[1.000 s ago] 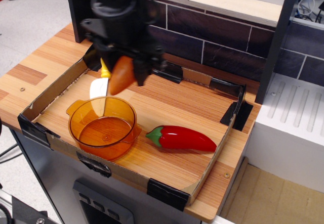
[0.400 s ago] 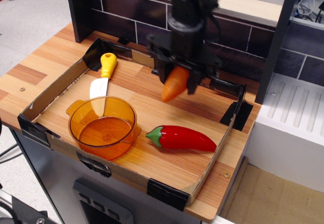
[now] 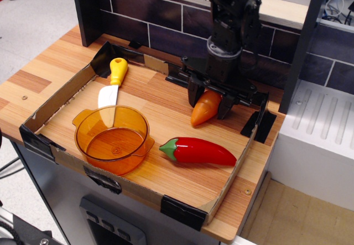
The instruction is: Take carrot out of pot
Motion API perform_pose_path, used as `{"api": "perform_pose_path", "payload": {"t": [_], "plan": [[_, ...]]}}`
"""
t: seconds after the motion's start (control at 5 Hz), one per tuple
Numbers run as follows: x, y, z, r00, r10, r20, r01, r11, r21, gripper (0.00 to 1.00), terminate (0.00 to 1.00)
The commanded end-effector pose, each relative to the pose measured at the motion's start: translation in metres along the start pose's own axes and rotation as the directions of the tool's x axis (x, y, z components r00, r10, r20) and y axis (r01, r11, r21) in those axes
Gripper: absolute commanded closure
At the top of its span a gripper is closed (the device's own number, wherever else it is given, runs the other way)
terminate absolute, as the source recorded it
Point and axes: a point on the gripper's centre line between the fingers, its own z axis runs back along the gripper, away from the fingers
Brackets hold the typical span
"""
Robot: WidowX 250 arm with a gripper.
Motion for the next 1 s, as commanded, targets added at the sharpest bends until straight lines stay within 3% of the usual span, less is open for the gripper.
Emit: {"api": "perform_pose_path", "payload": {"t": [0.0,0.4,0.6,0.8], "plan": [[0.005,0.002,0.010,1.000,-0.003,0.001,0.003,1.000,-0.004,0.00,0.00],[0.008,0.007,0.034,1.000,0.006,0.026,-0.005,0.999,-0.041,0.00,0.00],[0.008,0.012,0.061,0.996,0.022,0.081,-0.018,0.998,-0.057,0.00,0.00],[0.007,0.020,0.087,0.990,0.036,0.134,-0.027,0.997,-0.072,0.00,1.00]]}}
